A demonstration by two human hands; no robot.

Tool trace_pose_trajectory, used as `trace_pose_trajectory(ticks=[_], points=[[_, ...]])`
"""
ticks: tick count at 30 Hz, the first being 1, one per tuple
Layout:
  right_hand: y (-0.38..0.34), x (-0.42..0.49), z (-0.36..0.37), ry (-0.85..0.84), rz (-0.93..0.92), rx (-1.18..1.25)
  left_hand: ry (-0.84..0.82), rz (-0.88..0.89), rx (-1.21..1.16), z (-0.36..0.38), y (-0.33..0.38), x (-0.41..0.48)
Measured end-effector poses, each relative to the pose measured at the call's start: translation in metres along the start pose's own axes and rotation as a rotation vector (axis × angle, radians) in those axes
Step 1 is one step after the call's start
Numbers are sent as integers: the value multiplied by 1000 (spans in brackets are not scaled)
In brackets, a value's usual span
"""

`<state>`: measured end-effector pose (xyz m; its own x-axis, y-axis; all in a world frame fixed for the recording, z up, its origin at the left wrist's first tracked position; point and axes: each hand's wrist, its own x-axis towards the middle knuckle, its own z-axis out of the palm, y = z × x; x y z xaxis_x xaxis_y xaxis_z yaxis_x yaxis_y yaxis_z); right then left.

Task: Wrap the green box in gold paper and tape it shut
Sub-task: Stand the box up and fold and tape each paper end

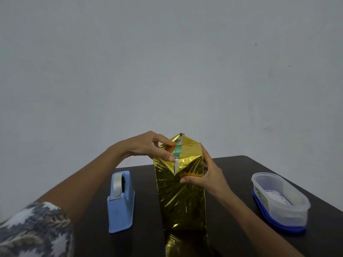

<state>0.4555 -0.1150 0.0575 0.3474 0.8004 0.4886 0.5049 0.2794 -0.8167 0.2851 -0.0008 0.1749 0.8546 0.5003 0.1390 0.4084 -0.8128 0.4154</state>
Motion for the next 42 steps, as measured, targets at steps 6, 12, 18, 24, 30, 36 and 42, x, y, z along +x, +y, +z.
trace_pose_trajectory(ticks=[6,12,18,24,30,36,42], points=[[3,0,1,12,-24,7,54,16,29,8,-2,3],[0,-2,-14,-146,-5,173,26,14,-2,8,-4,5],[-43,20,-32,35,-136,63,38,38,-68,14,-11,11],[-62,53,-14,-241,-113,-120,69,38,-129,22,-16,13],[-52,63,-6,-273,-55,-141,112,-22,-214,26,-20,14],[-60,63,-13,-423,-44,-275,101,-30,-243,26,-19,12],[-62,60,-12,-430,5,-200,112,-24,-236,26,-22,15]])
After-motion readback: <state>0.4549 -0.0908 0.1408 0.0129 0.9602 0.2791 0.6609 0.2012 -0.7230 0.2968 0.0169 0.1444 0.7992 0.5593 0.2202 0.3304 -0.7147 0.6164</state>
